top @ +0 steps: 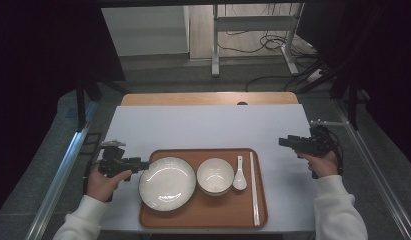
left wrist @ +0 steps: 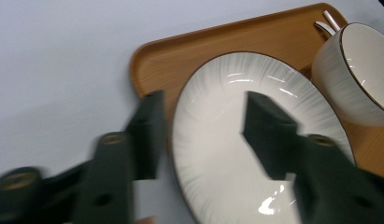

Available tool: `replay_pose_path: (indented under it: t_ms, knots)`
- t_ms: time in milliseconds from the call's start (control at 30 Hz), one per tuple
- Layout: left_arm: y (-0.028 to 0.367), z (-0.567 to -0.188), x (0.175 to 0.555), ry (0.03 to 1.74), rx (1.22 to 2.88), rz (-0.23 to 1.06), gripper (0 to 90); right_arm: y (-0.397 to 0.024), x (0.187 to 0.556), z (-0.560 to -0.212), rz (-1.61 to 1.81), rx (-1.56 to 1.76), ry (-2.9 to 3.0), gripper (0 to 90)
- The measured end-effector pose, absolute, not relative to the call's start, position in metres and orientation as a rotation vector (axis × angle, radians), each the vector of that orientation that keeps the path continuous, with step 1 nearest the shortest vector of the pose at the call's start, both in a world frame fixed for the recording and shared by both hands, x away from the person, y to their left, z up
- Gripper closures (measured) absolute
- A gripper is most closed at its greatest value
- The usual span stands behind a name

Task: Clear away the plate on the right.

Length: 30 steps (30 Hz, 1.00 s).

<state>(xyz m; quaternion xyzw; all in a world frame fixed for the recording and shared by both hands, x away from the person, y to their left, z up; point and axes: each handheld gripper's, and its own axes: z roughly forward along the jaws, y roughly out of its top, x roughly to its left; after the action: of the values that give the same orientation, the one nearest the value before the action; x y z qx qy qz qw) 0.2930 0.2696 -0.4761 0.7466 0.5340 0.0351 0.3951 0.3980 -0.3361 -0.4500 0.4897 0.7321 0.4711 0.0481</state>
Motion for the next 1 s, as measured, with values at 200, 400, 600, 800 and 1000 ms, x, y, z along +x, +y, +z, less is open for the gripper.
replay_pose_path:
  t_ms: [200, 400, 600, 800, 1000]
  knots:
    - [0.277, -0.493, 0.285, 1.430, 2.022, 0.112, 90.0, -0.336, 0.398, -0.450, 1.433, 1.495, 2.228, 39.9]
    - [0.267, -0.512, 0.284, 1.425, 2.105, 0.084, 90.0, -0.337, 0.398, -0.450, 1.431, 1.496, 2.223, 39.6]
    - [0.265, -0.511, 0.285, 1.430, 2.109, 0.095, 90.0, -0.337, 0.398, -0.450, 1.433, 1.498, 2.222, 39.6]
    - [0.261, -0.509, 0.287, 1.412, 2.111, 0.081, 90.0, -0.338, 0.398, -0.450, 1.435, 1.497, 2.219, 39.5]
    - [0.264, -0.509, 0.287, 1.419, 2.105, 0.081, 90.0, -0.340, 0.397, -0.449, 1.436, 1.498, 2.216, 39.2]
